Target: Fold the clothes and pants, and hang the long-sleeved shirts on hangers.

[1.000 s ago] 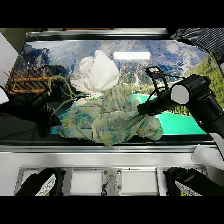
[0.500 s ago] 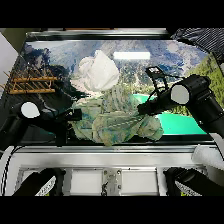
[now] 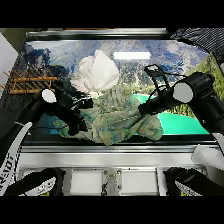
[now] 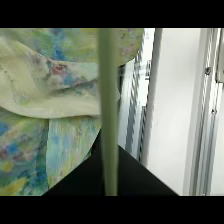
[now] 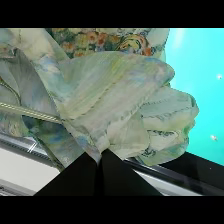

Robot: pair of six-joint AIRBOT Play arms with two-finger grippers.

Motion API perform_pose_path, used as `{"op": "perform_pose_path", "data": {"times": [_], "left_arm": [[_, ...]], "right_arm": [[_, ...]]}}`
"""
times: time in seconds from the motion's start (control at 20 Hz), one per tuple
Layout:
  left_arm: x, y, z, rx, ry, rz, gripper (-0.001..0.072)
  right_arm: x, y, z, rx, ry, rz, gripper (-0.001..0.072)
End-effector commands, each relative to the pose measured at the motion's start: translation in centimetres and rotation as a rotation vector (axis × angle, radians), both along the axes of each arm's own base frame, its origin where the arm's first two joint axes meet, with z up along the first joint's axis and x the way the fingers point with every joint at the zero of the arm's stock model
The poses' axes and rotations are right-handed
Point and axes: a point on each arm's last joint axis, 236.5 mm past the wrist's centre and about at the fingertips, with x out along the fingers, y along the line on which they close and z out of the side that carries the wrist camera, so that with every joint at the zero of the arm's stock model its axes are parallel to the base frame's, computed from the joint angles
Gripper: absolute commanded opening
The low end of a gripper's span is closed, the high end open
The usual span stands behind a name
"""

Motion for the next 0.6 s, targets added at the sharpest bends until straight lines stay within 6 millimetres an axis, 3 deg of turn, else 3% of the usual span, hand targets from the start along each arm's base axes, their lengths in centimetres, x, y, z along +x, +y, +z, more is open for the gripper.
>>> {"op": "perform_pose_path", "data": {"times": [0.0, 0.25, 0.55], "left_arm": [[0.9, -2.0, -0.4, -0.027, 0.01, -0.019, 0.0005], [2.3, -3.7, 0.2, -0.083, 0.002, 0.003, 0.0005], [3.1, -5.5, 1.6, -0.156, -0.018, 0.032, 0.0006]], "right_arm": [[0.3, 0.0, 1.3, -0.007, -0.033, 0.042, 0.0014], [0.8, 0.8, 3.5, 0.031, -0.083, 0.055, 0.0013], [0.6, 4.2, 4.5, 0.098, -0.135, 0.121, 0.0013]]}}
